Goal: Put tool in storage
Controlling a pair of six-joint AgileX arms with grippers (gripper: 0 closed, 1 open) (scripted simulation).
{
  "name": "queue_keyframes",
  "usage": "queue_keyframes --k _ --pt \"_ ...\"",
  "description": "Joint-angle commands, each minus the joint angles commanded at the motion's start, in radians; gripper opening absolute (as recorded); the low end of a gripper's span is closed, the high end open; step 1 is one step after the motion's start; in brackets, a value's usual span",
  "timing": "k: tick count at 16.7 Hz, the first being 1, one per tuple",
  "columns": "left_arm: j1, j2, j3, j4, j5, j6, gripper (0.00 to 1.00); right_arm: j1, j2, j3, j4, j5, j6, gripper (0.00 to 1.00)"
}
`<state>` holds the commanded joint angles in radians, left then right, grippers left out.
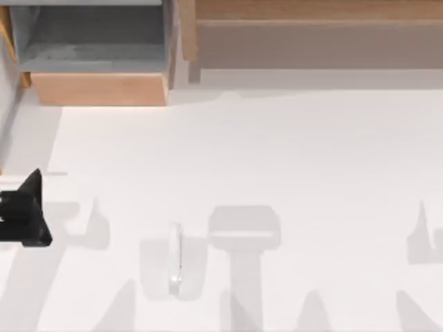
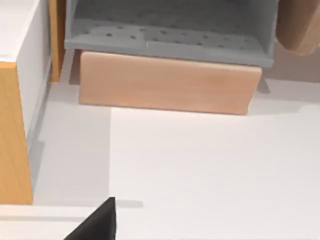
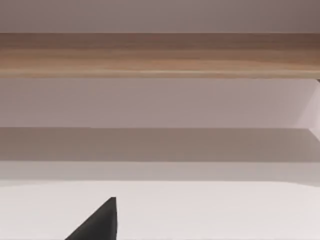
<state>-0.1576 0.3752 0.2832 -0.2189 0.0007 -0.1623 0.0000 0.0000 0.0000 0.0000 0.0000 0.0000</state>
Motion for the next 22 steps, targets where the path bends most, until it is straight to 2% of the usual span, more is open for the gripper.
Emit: queue_keyframes --k 7,13,18,22 --pt "-0.244 0.7 0.438 -0.351 -0.002 -0.255 1.0 0.0 0.0 0.0 0.0 0.0 0.0 1.0" --pt "-0.43 1.195 0.771 -0.616 -0.002 -0.448 1.0 0.0 0.0 0.0 0.0 0.0 0.0 1.0" --pt "-0.521 1.434 0.939 -0.742 -0.003 -0.543 1.0 0.0 0.0 0.0 0.0 0.0 0.0 1.0" --pt "-0.534 1.466 0.963 -0.76 -0.003 -0.557 1.0 0.0 0.0 0.0 0.0 0.0 0.0 1.0"
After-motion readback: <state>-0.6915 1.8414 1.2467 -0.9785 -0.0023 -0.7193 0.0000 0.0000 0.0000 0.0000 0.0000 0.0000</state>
